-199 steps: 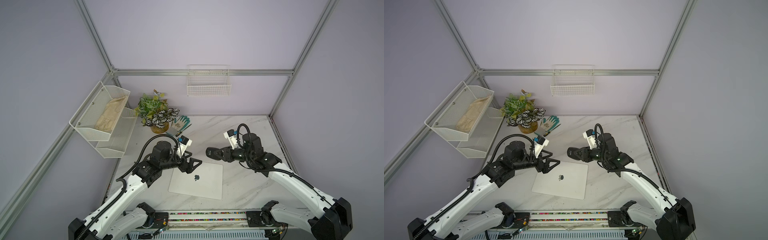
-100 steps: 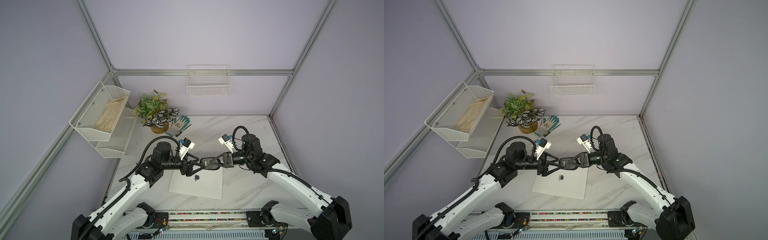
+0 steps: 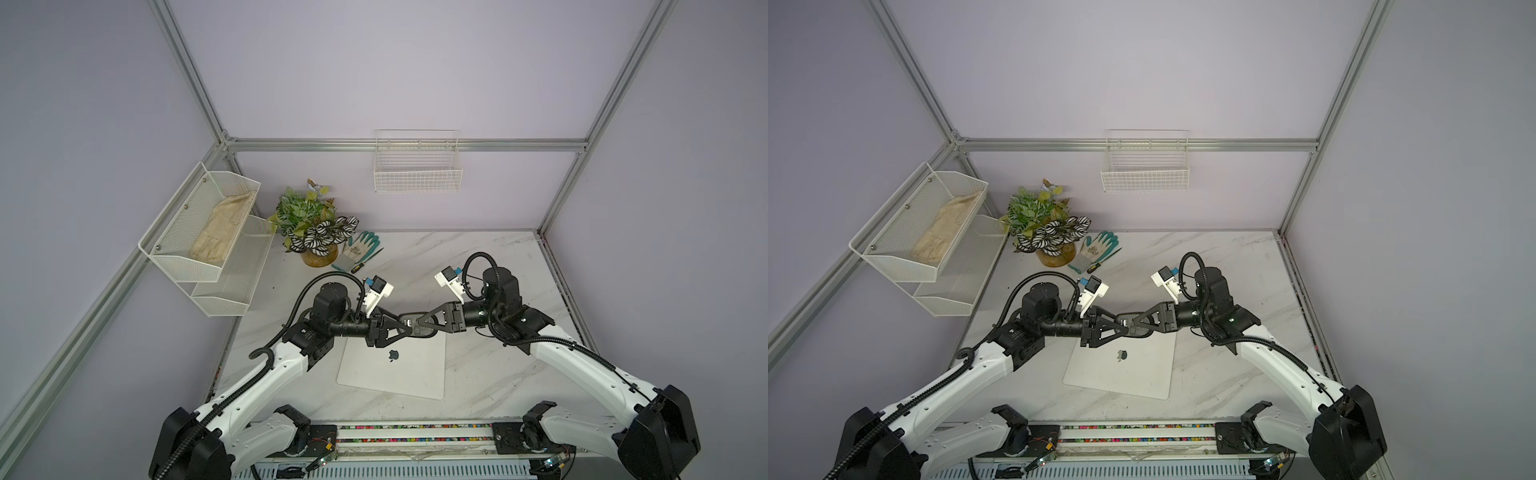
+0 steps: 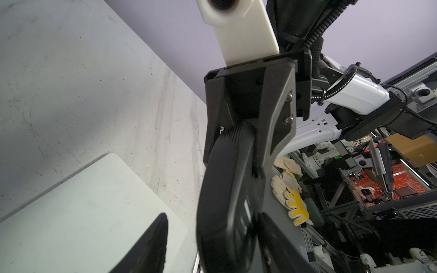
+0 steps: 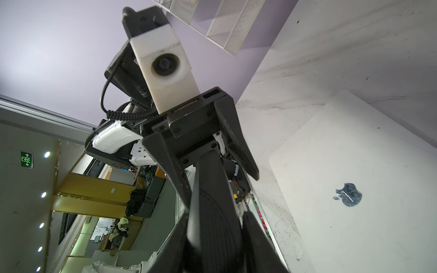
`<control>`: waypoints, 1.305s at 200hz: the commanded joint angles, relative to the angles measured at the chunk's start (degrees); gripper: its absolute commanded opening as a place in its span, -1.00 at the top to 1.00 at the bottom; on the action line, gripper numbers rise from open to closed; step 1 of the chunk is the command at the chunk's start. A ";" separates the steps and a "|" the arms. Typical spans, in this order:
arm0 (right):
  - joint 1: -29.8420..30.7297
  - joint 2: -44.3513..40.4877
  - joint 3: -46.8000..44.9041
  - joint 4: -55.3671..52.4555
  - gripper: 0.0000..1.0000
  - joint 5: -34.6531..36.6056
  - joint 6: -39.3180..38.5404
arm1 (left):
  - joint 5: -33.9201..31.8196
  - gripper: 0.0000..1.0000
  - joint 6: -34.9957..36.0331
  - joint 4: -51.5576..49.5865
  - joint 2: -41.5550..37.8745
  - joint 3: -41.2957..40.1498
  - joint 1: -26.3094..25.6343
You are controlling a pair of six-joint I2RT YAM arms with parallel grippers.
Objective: Insert the wireless mouse receiver into the laptop
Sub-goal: Pick up the mouse from the center of the board.
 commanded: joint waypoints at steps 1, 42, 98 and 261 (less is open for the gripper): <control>-0.16 0.26 -0.55 4.91 0.82 -1.60 1.97 | 2.23 -0.14 -5.23 9.68 0.79 -2.40 0.25; -0.17 0.86 -1.29 6.35 0.83 -2.55 2.43 | 2.68 0.02 -7.66 12.25 1.37 -2.38 0.27; -0.16 1.18 -2.10 7.06 0.84 -2.57 2.48 | 3.37 0.36 -8.48 12.50 3.04 -1.90 0.18; -0.15 -0.93 -0.81 2.36 0.12 1.14 -0.97 | -5.99 1.00 -8.54 9.31 0.73 -1.88 -0.31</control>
